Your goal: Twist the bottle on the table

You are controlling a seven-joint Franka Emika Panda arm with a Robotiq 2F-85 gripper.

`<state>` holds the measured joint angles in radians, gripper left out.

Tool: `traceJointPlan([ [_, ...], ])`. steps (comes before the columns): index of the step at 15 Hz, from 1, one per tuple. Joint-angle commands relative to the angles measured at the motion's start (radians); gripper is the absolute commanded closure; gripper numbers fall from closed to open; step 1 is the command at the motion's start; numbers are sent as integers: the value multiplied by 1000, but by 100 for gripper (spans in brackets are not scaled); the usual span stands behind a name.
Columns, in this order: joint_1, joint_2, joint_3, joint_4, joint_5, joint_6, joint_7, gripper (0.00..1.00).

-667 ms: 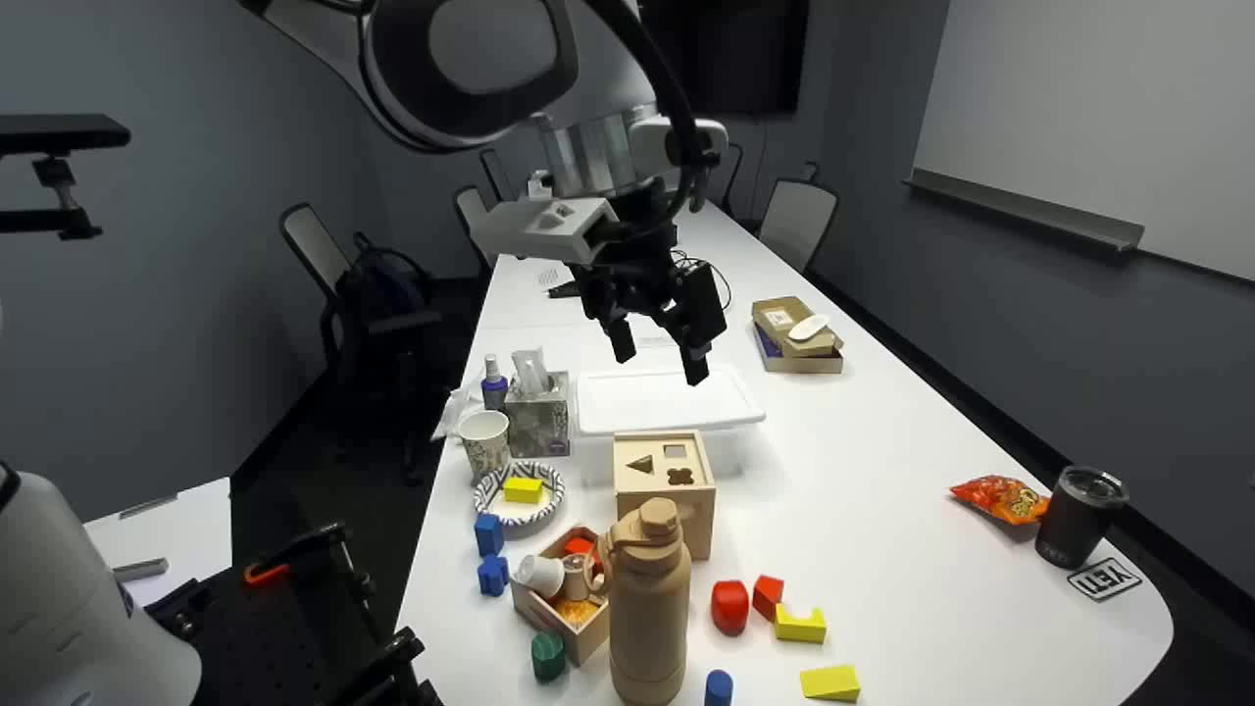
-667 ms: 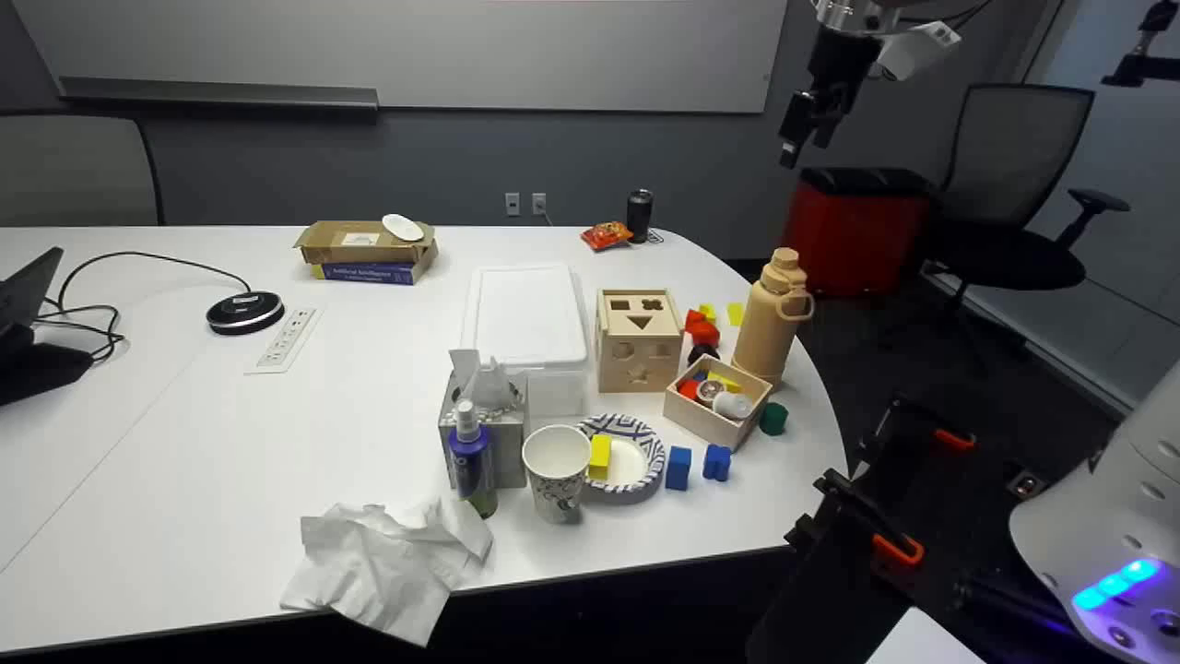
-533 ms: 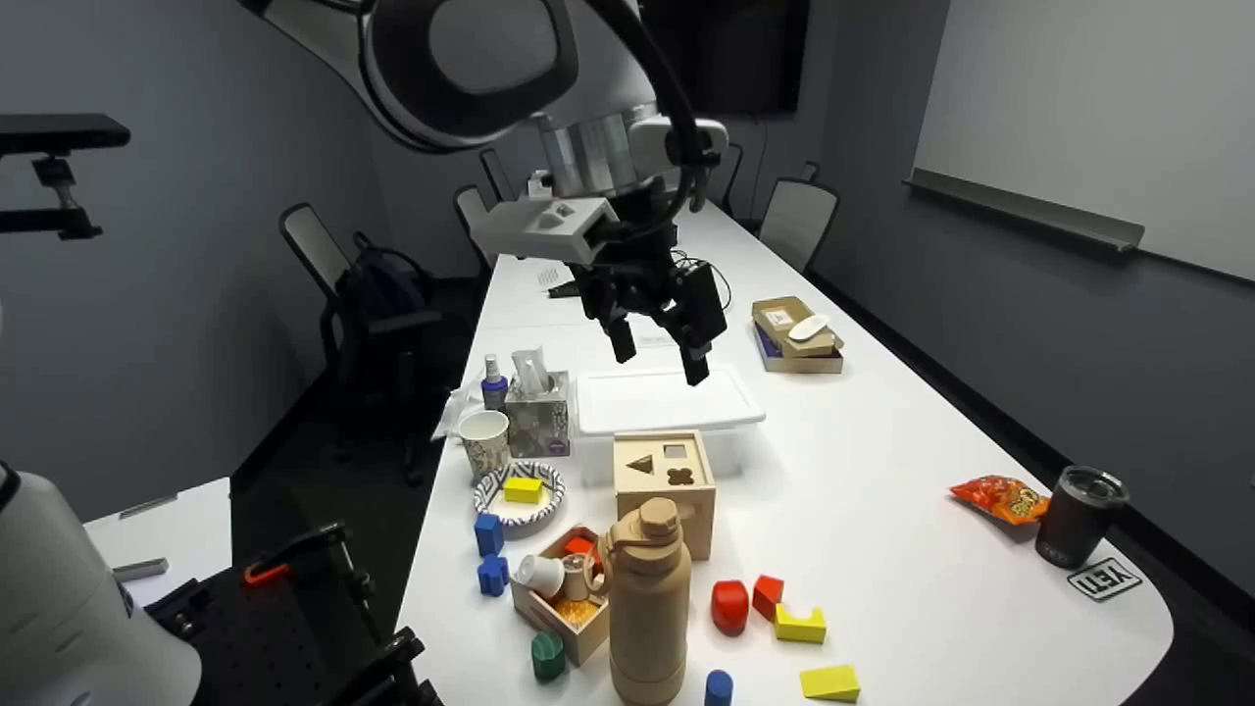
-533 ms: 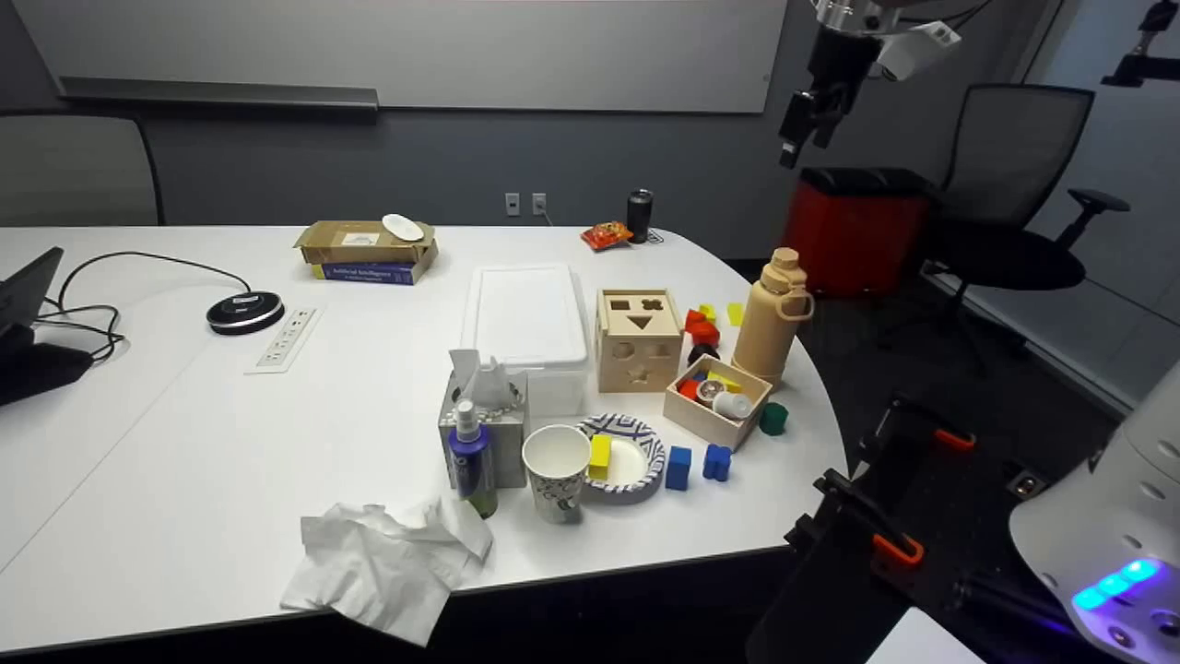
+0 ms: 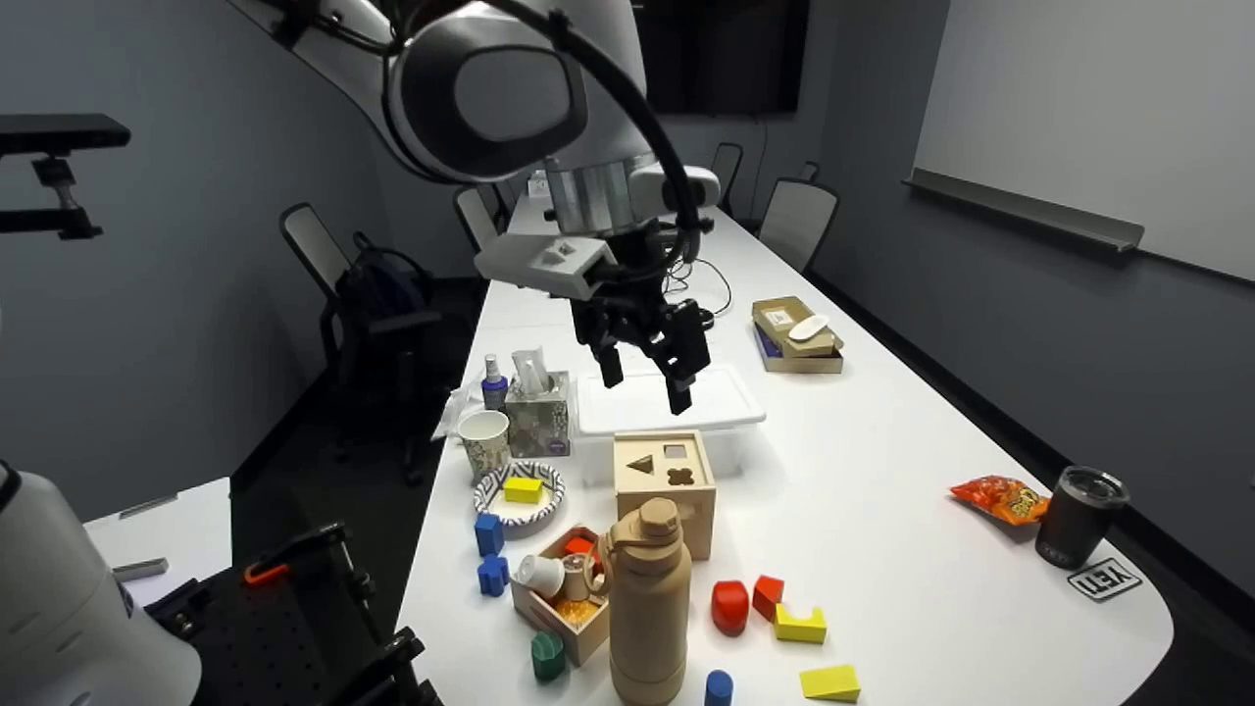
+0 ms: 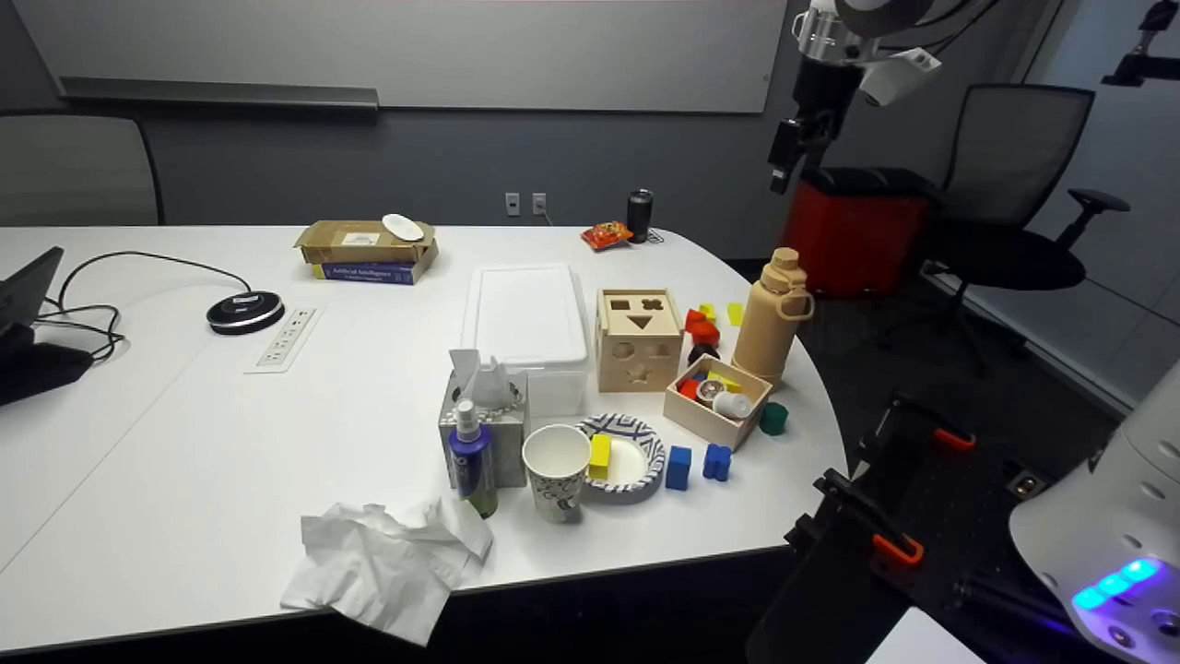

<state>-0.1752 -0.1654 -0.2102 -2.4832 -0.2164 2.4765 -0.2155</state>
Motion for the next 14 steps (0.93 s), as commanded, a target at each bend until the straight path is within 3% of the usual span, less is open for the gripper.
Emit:
traceJointPlan([
  [1, -4, 102, 14, 2, -7, 64, 42, 0],
  [7, -7, 256, 9, 21, -5, 148, 47, 0],
  [14, -7, 324, -13, 57, -40, 137, 93, 0],
])
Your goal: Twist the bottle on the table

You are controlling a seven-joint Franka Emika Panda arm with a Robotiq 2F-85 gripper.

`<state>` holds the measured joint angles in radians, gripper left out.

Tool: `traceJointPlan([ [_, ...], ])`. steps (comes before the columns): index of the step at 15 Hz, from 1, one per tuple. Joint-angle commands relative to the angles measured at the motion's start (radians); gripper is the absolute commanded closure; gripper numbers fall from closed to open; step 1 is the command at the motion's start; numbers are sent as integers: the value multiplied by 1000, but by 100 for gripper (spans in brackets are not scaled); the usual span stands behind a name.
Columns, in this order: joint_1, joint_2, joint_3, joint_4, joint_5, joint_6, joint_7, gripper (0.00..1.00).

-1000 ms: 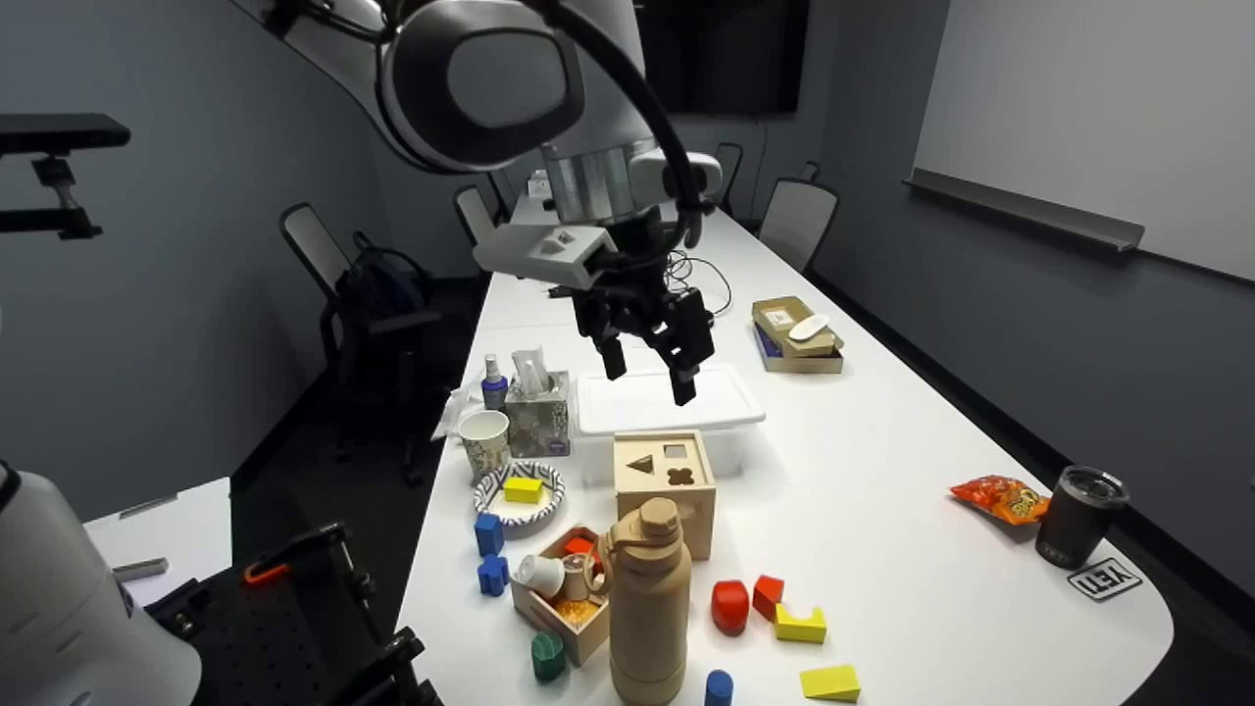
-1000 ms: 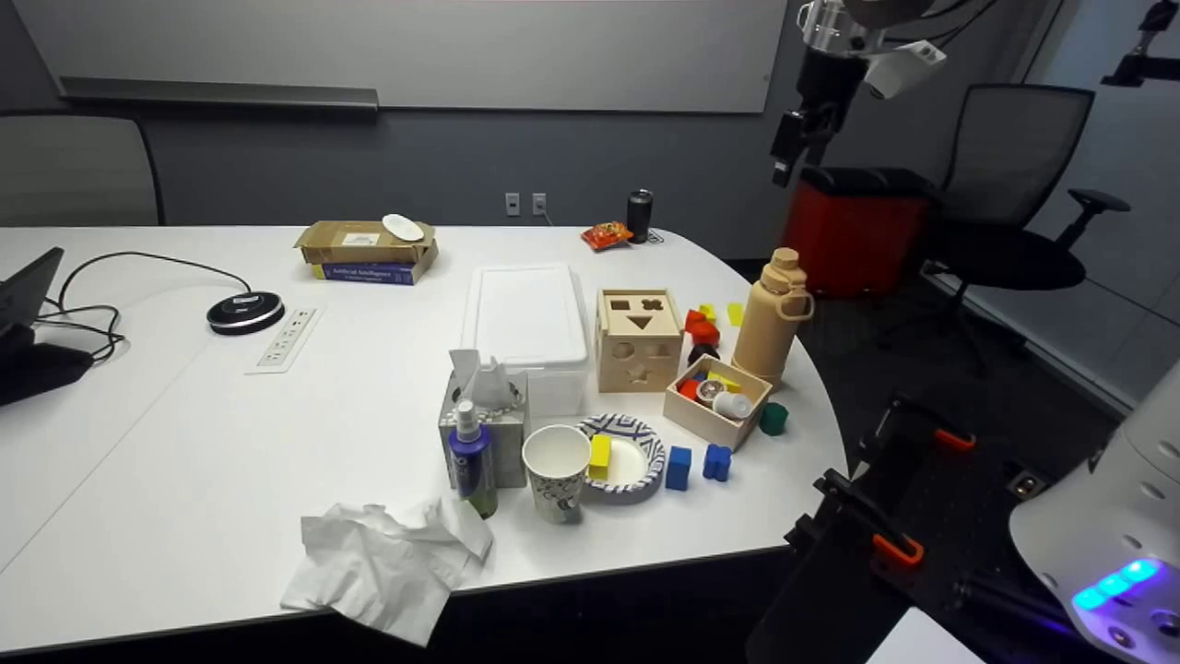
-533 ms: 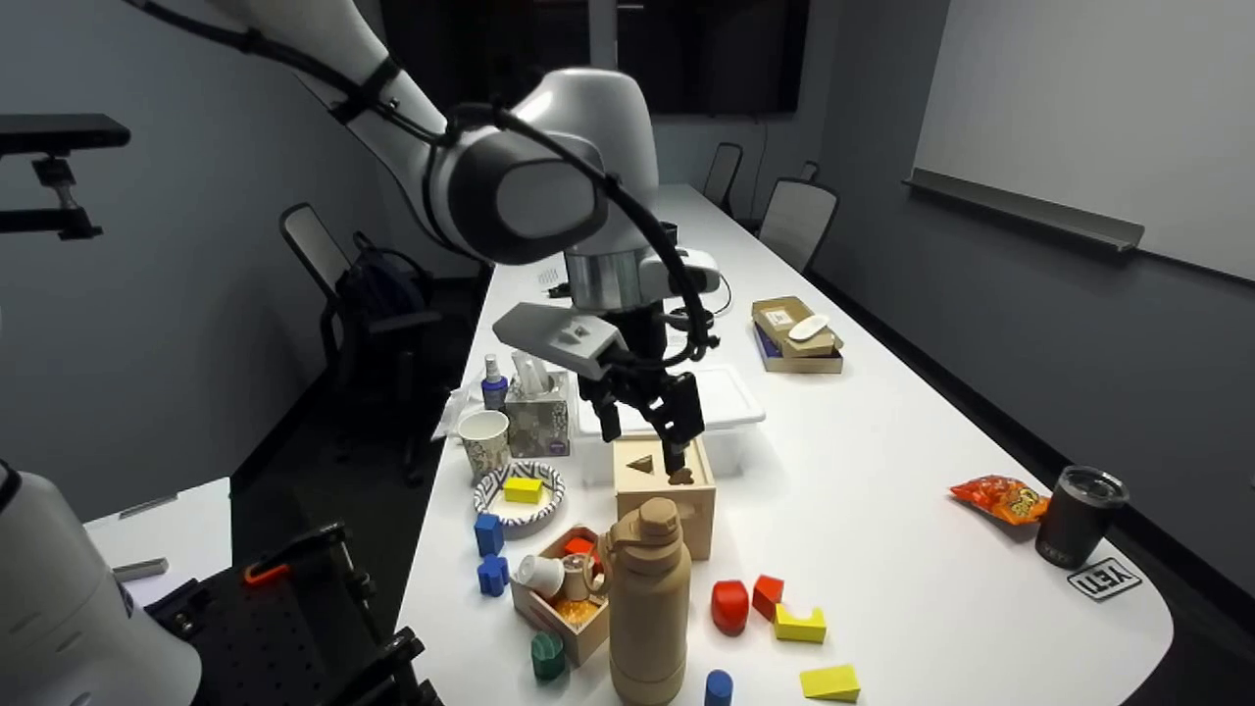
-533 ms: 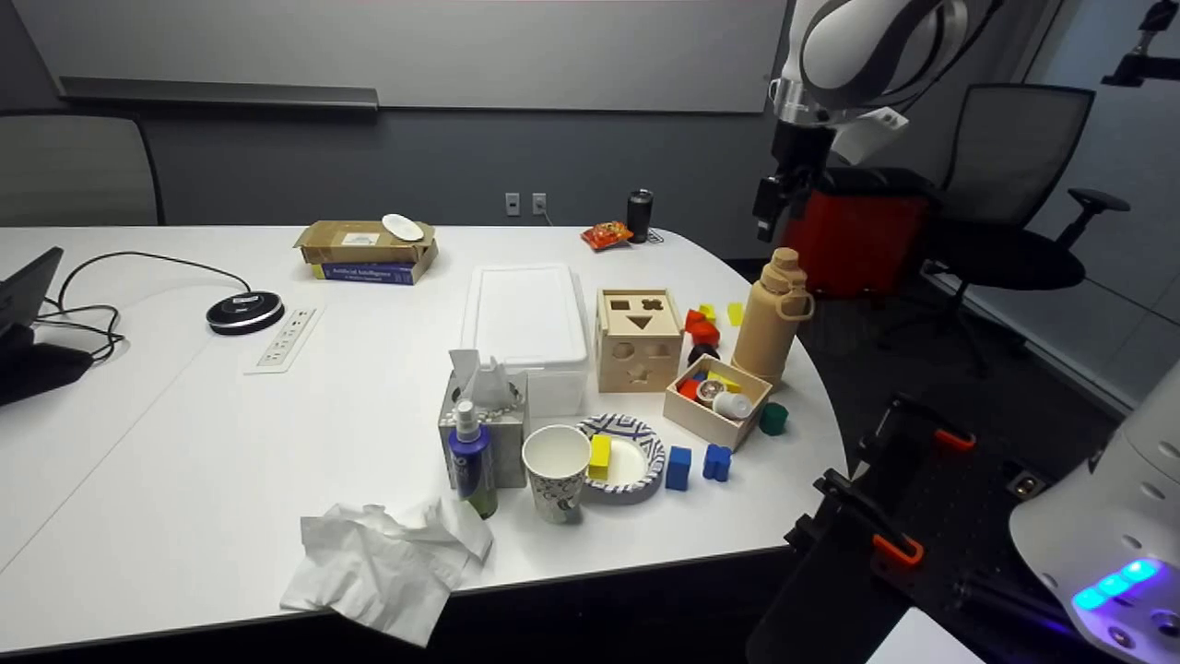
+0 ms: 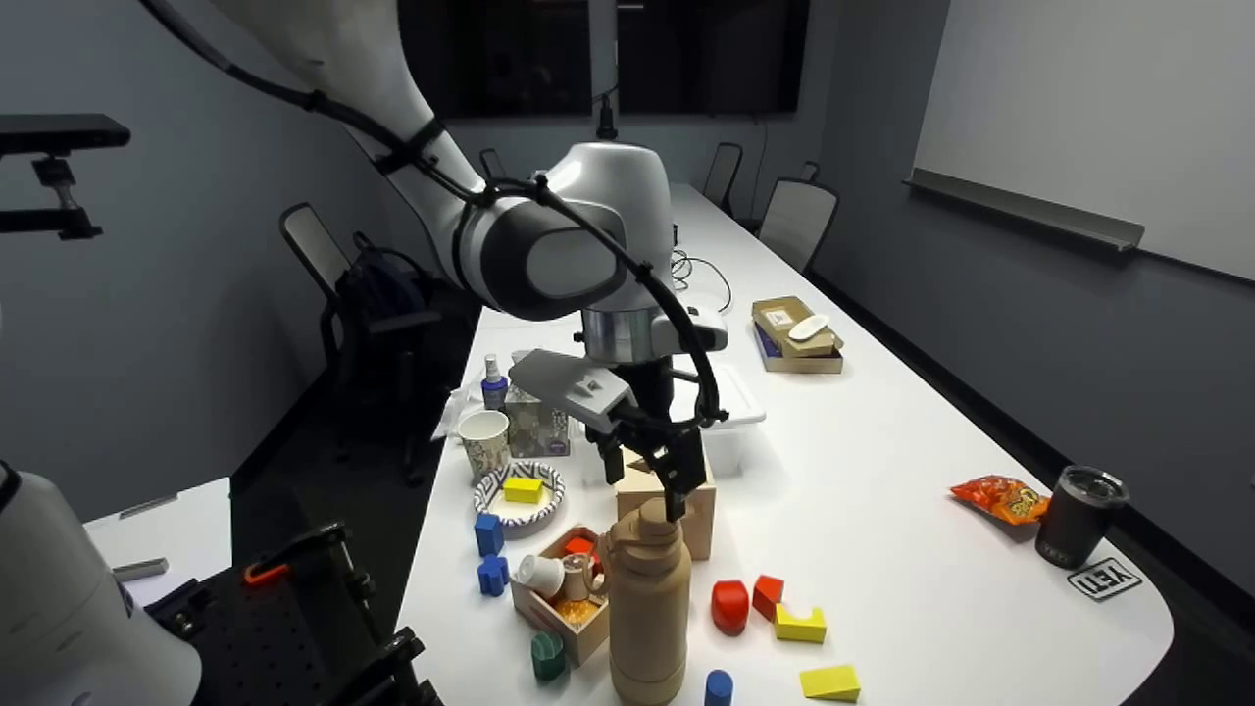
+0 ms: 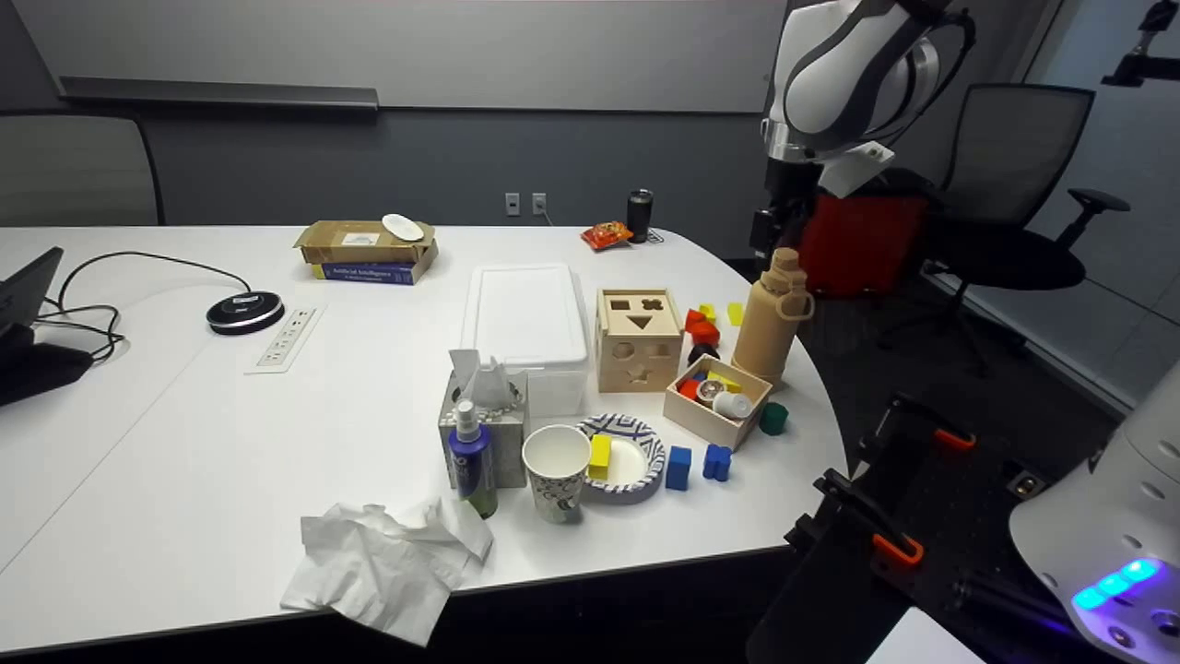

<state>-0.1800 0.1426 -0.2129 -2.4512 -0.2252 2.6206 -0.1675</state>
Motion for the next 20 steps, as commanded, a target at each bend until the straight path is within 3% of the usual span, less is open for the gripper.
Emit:
traceJointPlan([
  [1, -1, 19, -13, 29, -36, -11, 49, 0],
  [5, 3, 30, -20, 40, -46, -16, 71, 0],
  [6, 6, 34, -24, 44, -58, -22, 87, 25],
  [8, 7, 40, -25, 47, -71, -28, 100, 32],
  [11, 8, 45, -26, 47, -79, -25, 115, 58],
  [14, 7, 43, -28, 54, -81, -24, 122, 76],
  [20, 9, 42, -24, 53, -90, -27, 100, 79],
])
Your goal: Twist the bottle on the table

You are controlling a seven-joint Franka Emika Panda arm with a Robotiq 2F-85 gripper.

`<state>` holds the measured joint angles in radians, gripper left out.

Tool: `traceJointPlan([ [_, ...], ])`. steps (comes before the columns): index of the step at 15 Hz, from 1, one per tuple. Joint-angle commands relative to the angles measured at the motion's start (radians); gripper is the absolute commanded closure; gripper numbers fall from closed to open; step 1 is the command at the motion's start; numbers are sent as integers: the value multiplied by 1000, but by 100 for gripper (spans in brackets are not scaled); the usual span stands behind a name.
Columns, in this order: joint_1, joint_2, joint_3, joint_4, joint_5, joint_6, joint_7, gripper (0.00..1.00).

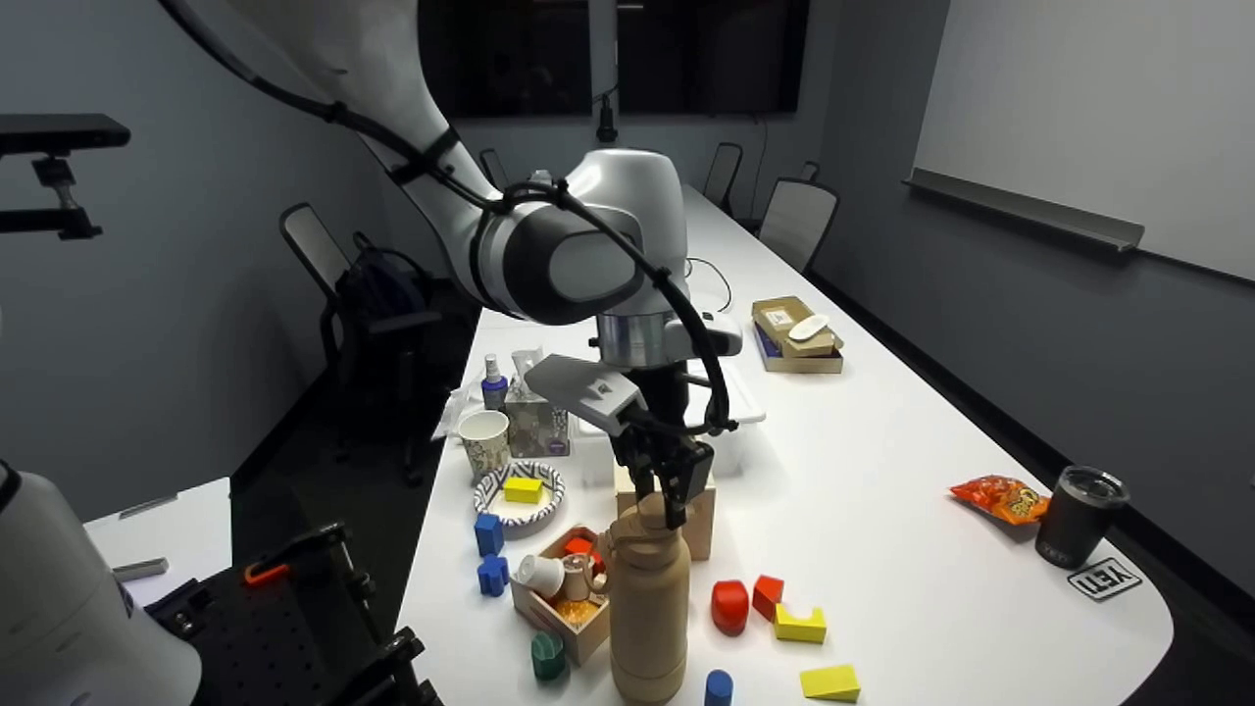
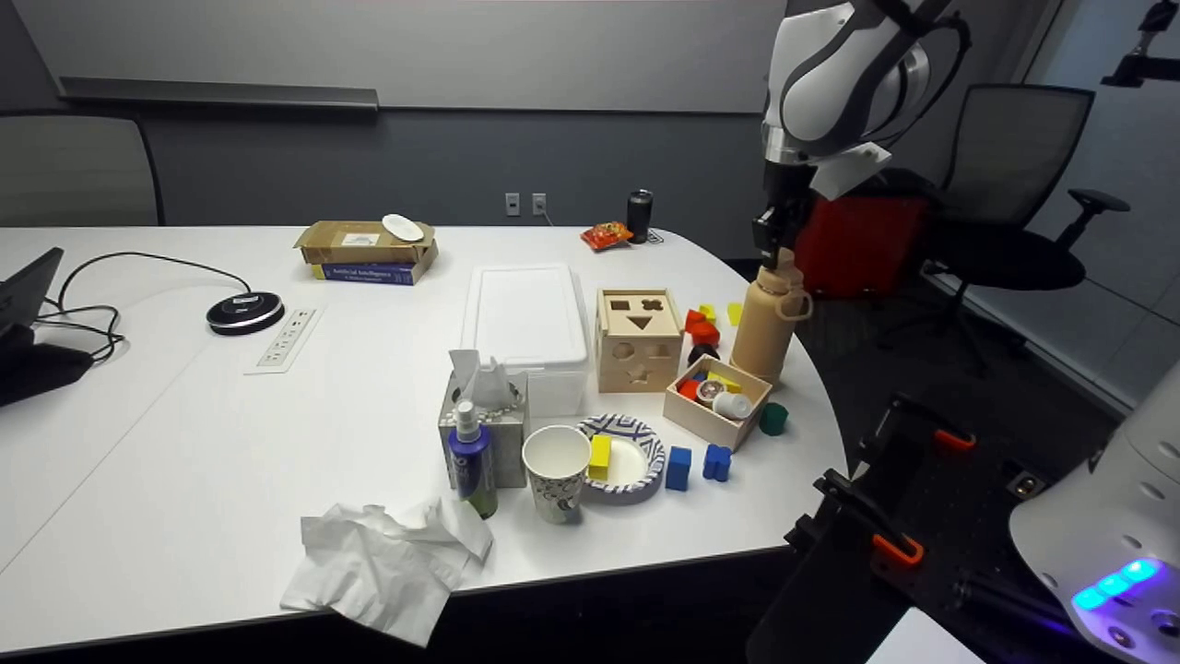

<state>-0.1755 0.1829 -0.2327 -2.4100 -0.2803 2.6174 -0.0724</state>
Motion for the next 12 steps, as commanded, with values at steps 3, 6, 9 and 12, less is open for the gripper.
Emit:
traceJointPlan([
  [3, -4, 6, 8, 12, -18, -34, -48, 79],
  [6, -16, 9, 21, 14, 9, -47, -135, 79],
  [9, -29, 14, 34, 17, 40, -51, -233, 79],
  [12, -46, 22, 52, 25, 95, -59, -353, 79],
])
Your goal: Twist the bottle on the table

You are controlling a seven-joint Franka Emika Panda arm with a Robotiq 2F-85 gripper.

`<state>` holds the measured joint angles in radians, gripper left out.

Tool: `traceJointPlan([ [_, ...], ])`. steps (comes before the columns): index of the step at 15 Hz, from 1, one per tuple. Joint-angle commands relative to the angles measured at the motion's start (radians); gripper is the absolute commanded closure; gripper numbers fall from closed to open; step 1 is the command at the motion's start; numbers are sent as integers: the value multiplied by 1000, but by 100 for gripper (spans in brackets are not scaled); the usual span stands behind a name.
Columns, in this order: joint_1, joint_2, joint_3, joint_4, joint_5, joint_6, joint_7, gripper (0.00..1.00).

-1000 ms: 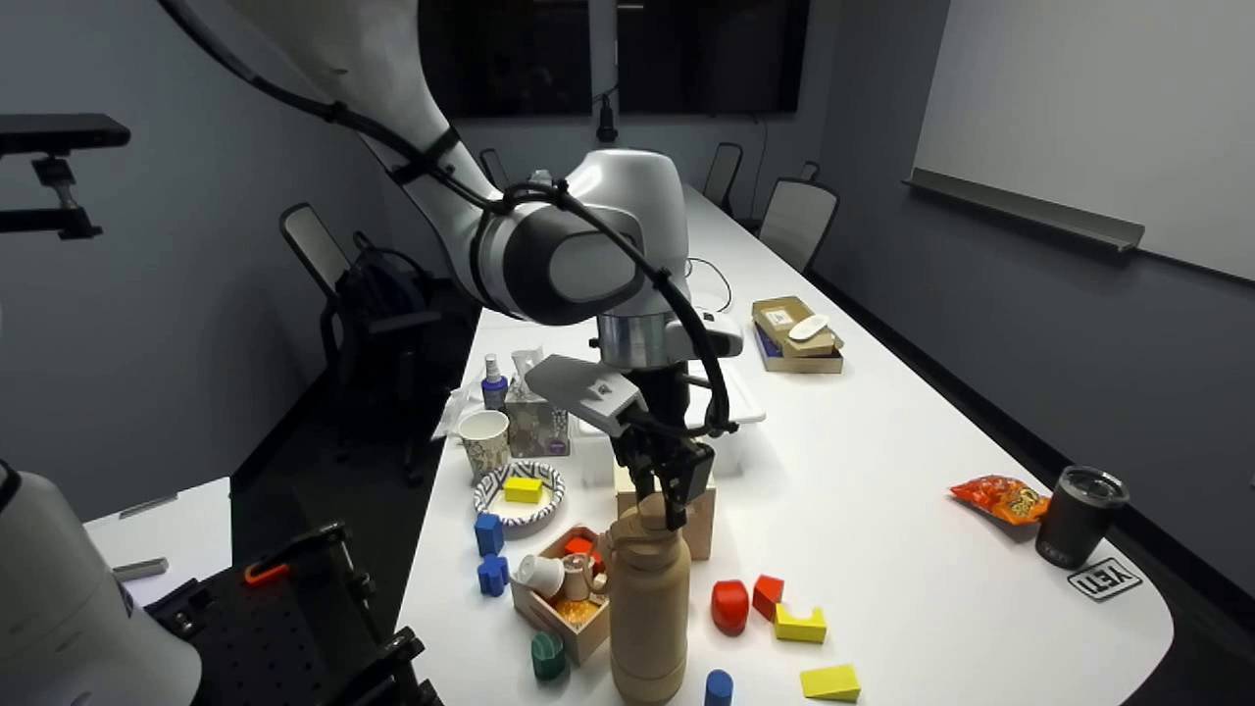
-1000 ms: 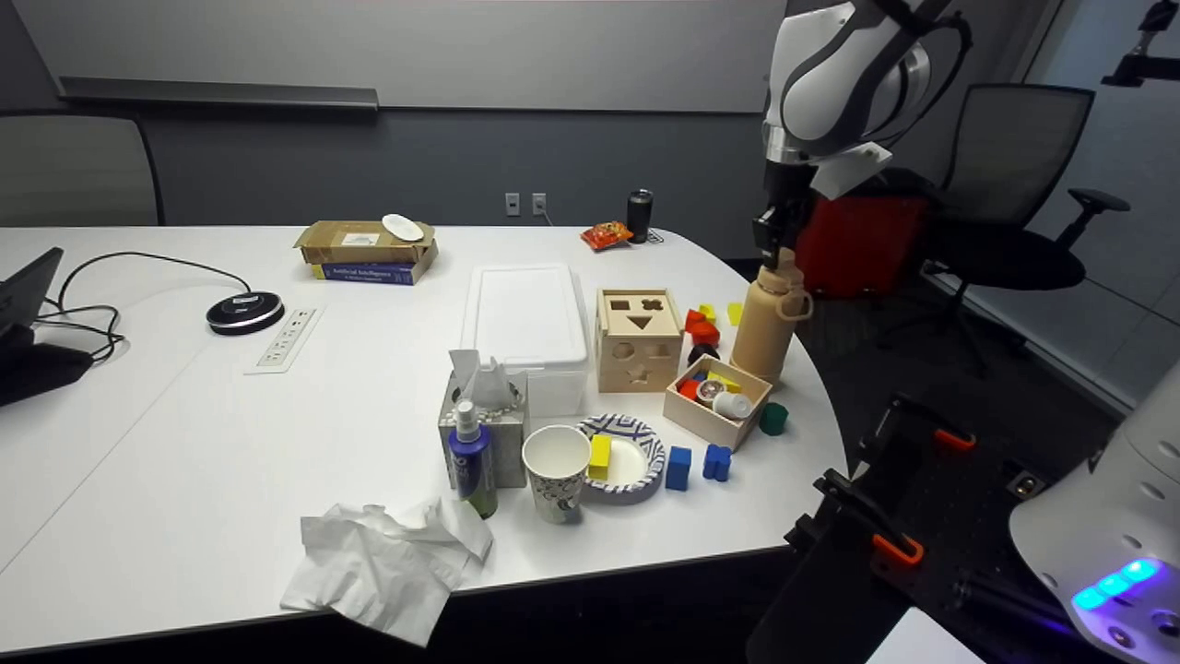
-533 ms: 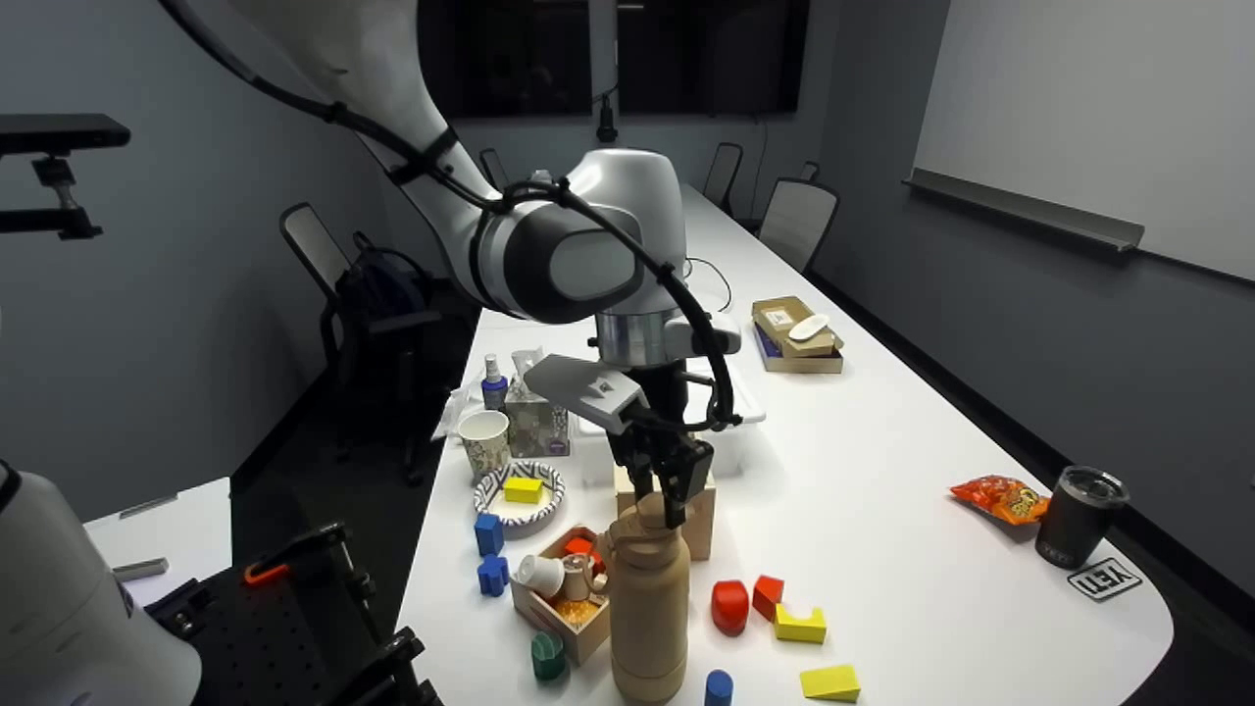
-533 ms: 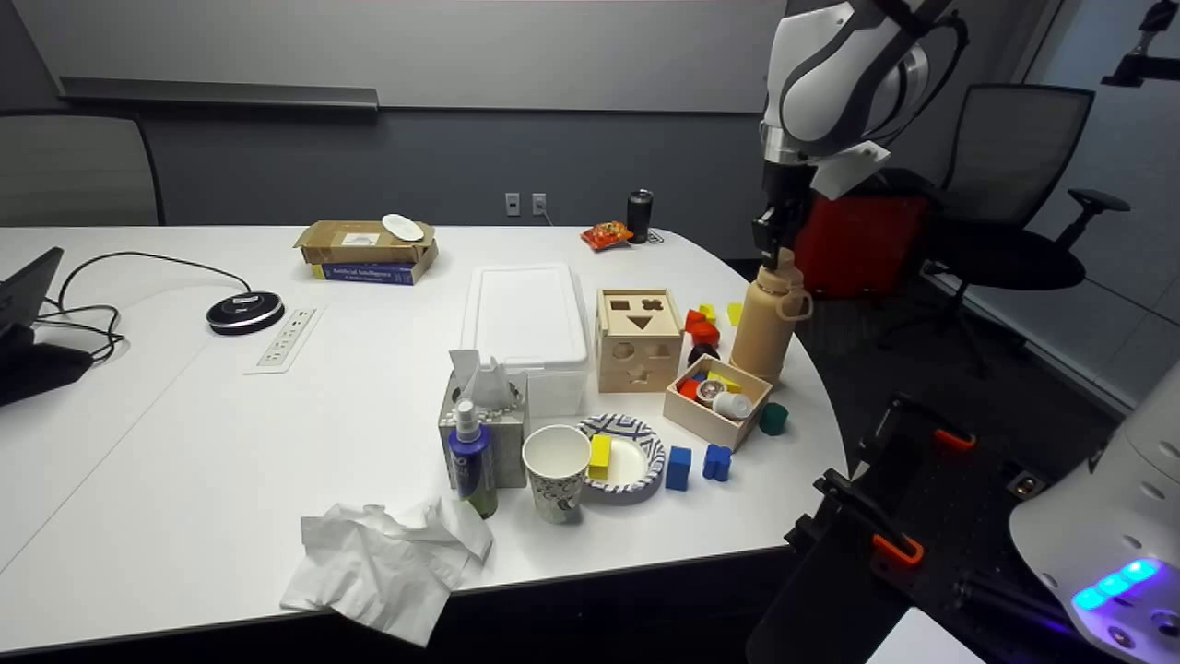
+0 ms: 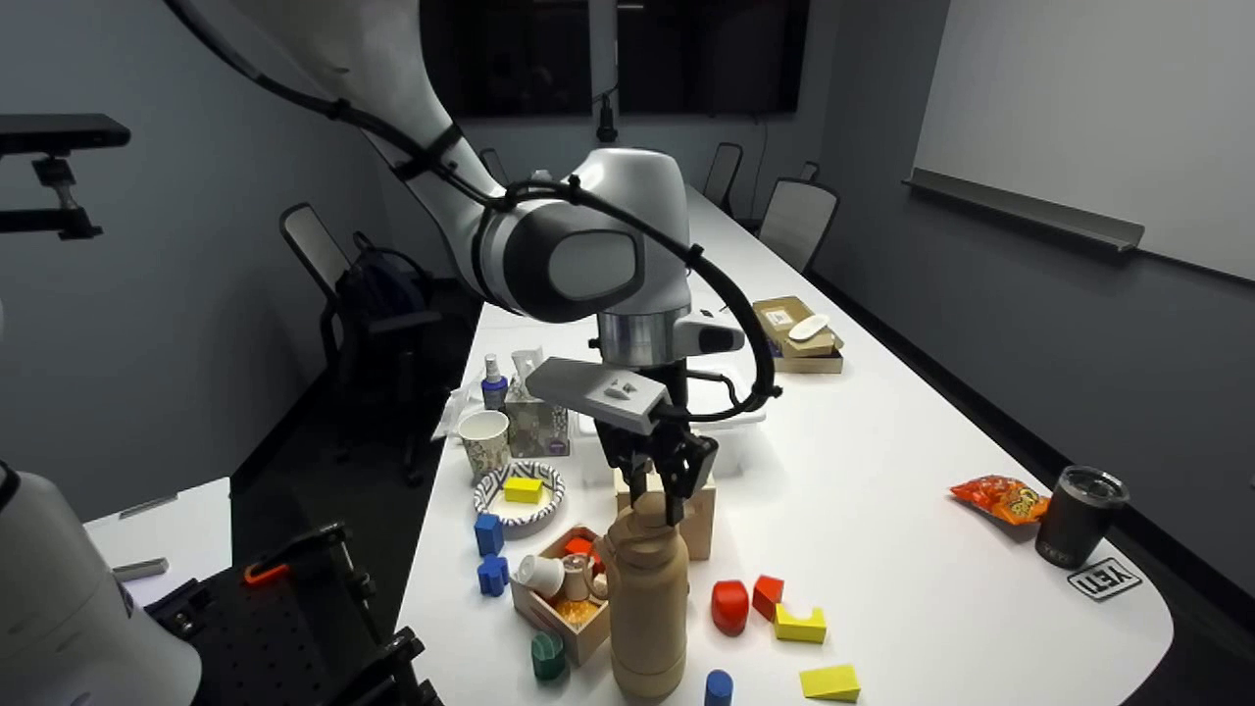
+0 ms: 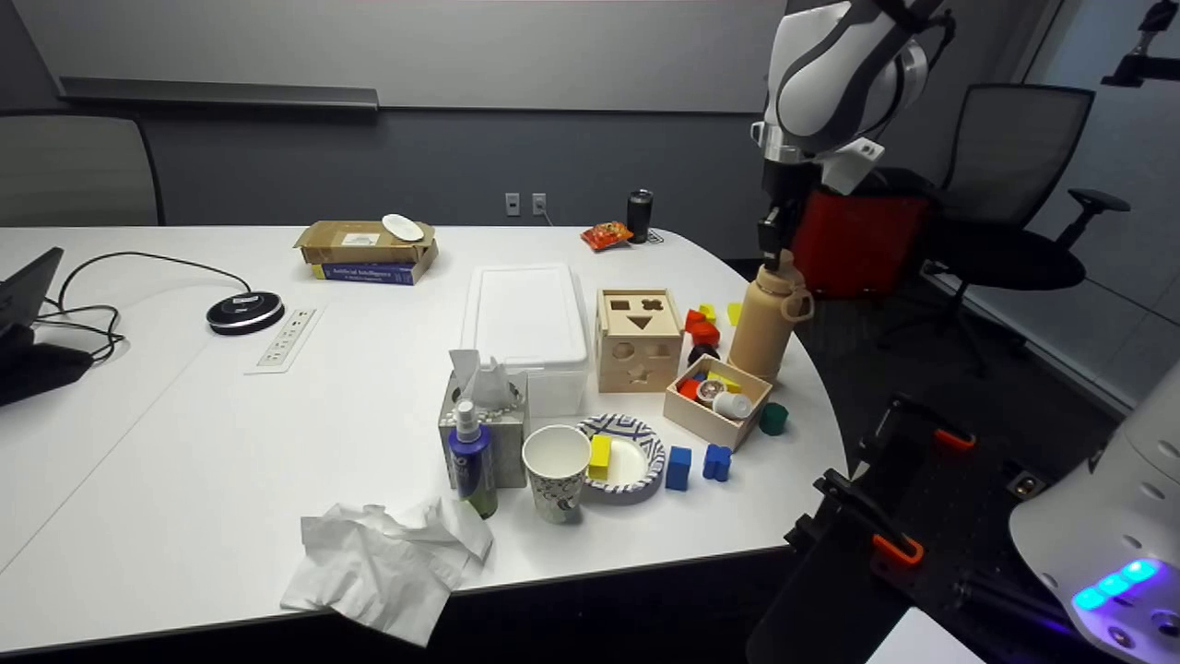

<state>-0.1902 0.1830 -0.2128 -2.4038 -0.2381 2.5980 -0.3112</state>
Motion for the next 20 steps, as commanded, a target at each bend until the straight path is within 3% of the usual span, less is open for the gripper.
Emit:
traceJointPlan([
  [1, -37, 25, 39, 21, 75, -42, -158, 79],
  [8, -82, 70, 97, 88, 217, -128, -490, 79],
  [20, -95, 139, 111, 189, 215, -214, -866, 79],
])
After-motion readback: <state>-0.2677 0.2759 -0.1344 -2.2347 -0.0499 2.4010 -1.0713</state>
